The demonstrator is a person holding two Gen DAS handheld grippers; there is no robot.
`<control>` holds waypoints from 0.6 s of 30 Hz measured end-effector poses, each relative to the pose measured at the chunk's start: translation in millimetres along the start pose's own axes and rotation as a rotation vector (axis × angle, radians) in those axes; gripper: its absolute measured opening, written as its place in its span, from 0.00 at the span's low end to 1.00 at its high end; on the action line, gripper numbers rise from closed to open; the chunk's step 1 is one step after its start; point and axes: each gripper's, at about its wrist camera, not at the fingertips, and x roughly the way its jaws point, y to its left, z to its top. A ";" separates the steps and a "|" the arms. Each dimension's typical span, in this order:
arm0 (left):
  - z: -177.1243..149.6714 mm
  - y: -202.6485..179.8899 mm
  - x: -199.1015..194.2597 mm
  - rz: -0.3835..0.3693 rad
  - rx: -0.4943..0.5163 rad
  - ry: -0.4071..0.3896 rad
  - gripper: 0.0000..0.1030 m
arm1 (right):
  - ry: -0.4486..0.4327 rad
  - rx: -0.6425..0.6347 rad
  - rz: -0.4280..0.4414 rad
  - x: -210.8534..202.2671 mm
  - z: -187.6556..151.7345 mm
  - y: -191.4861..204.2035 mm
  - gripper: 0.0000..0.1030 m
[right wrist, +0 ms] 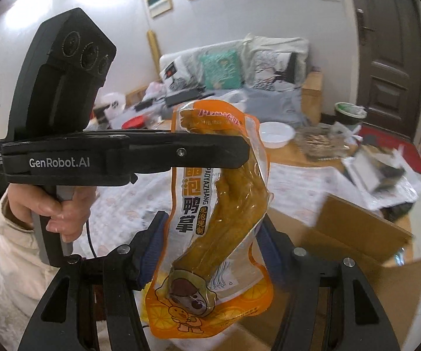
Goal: Organize snacks
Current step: 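Lift the duck-neck bag with the right gripper and carry it over the box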
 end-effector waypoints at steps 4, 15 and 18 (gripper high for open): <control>5.5 -32.8 50.6 -0.006 0.037 0.065 0.27 | -0.002 0.043 -0.025 -21.8 -22.0 -48.1 0.55; -12.7 -41.8 131.5 -0.010 0.037 0.247 0.34 | 0.108 0.051 -0.112 3.4 -62.9 -110.6 0.55; -15.4 -38.9 135.7 0.008 0.047 0.265 0.38 | 0.142 0.038 -0.136 7.4 -67.4 -113.0 0.55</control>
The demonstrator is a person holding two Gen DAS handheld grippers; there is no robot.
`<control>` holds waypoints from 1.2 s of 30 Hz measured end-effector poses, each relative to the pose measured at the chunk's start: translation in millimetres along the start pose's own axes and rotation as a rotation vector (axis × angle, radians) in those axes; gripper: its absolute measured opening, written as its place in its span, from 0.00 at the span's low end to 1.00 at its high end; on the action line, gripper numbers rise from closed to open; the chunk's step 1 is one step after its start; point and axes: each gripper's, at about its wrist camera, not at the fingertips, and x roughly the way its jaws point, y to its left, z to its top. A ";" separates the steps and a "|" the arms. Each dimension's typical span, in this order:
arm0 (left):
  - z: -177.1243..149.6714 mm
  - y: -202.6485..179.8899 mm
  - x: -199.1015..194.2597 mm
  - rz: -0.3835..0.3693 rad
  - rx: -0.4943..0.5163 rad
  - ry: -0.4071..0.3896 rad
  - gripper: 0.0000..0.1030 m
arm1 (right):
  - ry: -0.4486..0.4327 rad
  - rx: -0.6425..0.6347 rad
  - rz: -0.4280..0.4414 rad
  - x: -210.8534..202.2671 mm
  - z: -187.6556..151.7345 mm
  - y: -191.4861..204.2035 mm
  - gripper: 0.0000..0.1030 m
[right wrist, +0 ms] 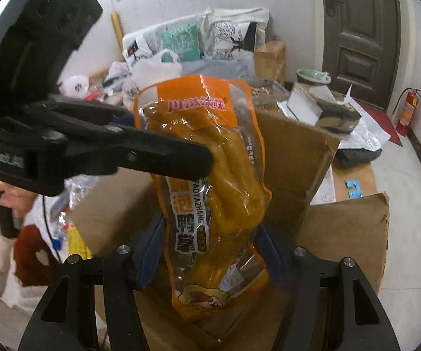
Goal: Organize snacks
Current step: 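Lift the duck-neck bag with the right gripper and carry it over the box, then open the right gripper to drop the bag into the box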
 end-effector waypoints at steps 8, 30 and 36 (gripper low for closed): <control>-2.7 5.7 -6.0 0.001 0.006 -0.003 0.38 | 0.097 -0.051 -0.054 2.8 -4.1 8.7 0.56; -62.0 37.8 -115.1 0.166 -0.032 -0.119 0.59 | -0.017 -0.108 0.125 -20.4 11.0 100.3 0.64; -115.1 62.2 -163.4 0.230 -0.068 -0.166 0.60 | -0.071 -0.158 0.230 -14.6 14.0 167.8 0.64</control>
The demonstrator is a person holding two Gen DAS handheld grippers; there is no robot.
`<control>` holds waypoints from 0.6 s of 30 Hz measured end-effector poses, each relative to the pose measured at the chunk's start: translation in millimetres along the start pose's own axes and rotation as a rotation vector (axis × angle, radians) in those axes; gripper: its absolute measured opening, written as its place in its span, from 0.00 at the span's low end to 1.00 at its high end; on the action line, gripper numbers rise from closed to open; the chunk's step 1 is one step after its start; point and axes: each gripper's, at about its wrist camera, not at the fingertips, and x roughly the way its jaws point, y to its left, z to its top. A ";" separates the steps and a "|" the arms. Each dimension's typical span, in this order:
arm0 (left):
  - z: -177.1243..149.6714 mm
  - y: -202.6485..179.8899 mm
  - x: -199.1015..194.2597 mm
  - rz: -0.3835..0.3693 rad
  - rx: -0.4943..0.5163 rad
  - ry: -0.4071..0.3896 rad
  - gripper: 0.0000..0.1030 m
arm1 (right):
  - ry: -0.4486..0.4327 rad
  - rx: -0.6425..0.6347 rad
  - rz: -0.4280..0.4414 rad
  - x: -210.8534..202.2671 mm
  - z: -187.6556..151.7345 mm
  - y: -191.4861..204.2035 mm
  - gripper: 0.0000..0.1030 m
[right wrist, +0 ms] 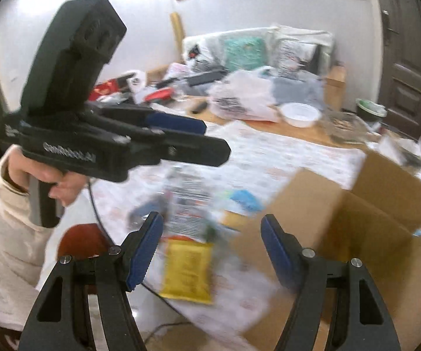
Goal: Organize snacks
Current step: 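Open the right gripper to drop the bag into the box, then grasp the yellow biscuit packet with the right gripper while the left grasps the sesame-candy bar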
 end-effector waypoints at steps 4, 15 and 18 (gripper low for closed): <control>-42.1 28.8 -18.0 0.041 -0.043 -0.010 0.60 | 0.016 -0.039 0.028 27.6 -7.2 34.5 0.64; -147.5 78.5 2.5 0.101 -0.156 0.054 0.60 | 0.179 0.103 -0.093 121.7 -80.4 36.3 0.64; -163.2 87.1 12.3 0.112 -0.178 0.071 0.60 | 0.196 0.079 -0.142 134.4 -93.8 35.6 0.66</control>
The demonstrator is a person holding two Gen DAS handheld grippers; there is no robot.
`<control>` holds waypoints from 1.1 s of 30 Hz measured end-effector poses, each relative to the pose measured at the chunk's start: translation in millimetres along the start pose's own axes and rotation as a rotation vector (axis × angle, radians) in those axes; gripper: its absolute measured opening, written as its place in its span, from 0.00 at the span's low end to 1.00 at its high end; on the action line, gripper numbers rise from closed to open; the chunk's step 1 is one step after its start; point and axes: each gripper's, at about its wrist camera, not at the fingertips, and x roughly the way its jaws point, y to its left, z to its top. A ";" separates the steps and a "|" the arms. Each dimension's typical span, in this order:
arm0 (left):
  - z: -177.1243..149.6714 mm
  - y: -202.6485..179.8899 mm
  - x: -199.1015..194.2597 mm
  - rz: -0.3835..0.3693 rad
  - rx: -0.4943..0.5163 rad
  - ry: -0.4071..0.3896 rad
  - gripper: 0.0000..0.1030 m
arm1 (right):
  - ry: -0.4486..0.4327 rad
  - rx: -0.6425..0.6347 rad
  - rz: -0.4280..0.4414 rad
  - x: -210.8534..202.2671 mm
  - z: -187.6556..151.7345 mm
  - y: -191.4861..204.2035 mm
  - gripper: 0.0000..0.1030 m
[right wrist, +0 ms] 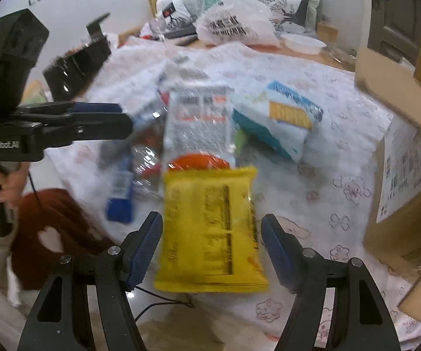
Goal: Organize snacks
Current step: 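Grasp the yellow biscuit packet with the right gripper while the left grasps the sesame-candy bar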
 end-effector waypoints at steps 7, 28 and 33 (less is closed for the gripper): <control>-7.1 12.2 8.9 0.069 -0.004 -0.011 0.60 | -0.022 -0.067 -0.073 14.9 -3.8 14.6 0.64; -11.9 25.5 20.6 0.082 0.050 -0.001 0.36 | -0.052 -0.007 -0.062 -3.7 6.5 -1.3 0.64; -9.9 25.6 8.9 0.072 0.040 -0.023 0.35 | -0.073 -0.014 -0.041 -14.4 11.5 3.4 0.64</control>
